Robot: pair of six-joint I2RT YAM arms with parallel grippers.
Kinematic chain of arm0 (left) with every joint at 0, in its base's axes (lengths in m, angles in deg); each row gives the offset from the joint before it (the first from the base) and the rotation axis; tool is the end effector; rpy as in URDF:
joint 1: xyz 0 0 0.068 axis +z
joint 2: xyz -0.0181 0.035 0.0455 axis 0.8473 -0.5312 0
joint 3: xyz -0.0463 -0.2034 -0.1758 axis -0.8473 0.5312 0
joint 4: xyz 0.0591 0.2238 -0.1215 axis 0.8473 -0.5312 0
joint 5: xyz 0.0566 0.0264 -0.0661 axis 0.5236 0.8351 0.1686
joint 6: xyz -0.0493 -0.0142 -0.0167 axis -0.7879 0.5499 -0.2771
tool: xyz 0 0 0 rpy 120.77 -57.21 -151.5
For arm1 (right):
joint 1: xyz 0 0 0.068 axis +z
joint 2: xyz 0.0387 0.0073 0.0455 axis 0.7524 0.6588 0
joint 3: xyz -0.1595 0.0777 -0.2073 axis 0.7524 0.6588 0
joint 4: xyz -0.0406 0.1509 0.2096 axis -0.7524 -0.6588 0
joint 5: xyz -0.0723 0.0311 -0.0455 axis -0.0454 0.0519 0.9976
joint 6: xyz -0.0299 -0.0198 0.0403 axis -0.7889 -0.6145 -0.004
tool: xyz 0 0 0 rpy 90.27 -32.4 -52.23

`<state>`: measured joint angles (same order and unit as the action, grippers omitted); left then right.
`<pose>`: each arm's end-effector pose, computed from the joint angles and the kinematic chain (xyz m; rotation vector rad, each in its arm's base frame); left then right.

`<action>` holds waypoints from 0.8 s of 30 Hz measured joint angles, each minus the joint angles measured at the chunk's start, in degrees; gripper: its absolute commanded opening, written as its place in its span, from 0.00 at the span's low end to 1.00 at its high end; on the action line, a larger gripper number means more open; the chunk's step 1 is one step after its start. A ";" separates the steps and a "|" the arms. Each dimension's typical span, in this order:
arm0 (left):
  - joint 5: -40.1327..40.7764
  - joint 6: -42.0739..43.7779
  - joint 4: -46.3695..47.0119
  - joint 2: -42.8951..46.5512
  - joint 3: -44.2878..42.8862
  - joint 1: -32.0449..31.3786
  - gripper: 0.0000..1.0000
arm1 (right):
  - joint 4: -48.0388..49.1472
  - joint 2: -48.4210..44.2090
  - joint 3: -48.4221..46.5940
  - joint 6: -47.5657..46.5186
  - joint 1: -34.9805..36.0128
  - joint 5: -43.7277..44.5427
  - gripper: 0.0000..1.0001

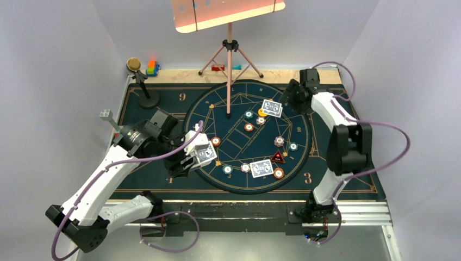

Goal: Distribute texas hold em gaming equipment

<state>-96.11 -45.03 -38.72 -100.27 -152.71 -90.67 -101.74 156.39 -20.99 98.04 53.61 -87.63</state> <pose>0.1236 -0.0957 0.3416 1.4250 2.2993 -0.5676 0.3980 0.0341 0.2304 0.6834 2.4335 0.3159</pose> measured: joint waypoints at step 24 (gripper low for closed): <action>-0.15 0.00 0.02 -0.04 0.00 0.00 0.00 | 3.89 -26.16 9.40 3.21 37.90 -29.22 0.96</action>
<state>-96.26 -45.03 -38.70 -100.31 -152.71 -90.67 -97.85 130.23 -11.59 101.25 91.51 -116.86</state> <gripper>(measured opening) 0.698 0.946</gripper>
